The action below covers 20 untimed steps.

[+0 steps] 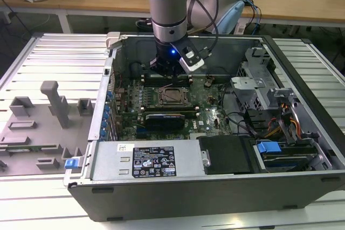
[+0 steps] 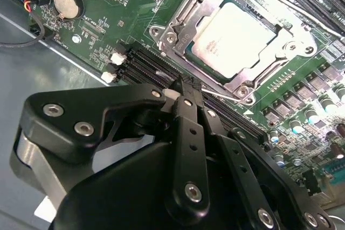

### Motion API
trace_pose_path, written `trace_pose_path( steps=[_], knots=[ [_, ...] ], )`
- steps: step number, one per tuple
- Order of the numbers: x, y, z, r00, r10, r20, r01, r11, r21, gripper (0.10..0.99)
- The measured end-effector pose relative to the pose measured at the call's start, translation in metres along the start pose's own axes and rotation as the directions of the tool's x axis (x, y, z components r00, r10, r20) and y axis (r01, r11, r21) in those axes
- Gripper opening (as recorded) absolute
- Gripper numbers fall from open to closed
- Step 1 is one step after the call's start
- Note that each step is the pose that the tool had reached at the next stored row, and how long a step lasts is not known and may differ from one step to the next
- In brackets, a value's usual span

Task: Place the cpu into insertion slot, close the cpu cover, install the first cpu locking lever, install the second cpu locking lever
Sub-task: 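Install the first cpu locking lever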

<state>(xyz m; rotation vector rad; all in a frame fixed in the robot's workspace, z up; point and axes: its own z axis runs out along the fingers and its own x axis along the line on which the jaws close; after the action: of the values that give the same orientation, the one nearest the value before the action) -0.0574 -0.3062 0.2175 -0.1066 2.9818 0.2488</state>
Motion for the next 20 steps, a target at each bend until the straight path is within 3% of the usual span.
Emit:
trace_pose_path(
  steps=[16, 20],
  knots=[
    [0.0002, 0.0070, 0.0059, 0.9963, 0.084, 0.0144, -0.085, 0.9963, 0.016, 0.106],
    [0.0003, 0.0078, 0.0074, 0.9941, 0.107, 0.0190, -0.107, 0.9937, 0.032, 0.106]
  ],
)
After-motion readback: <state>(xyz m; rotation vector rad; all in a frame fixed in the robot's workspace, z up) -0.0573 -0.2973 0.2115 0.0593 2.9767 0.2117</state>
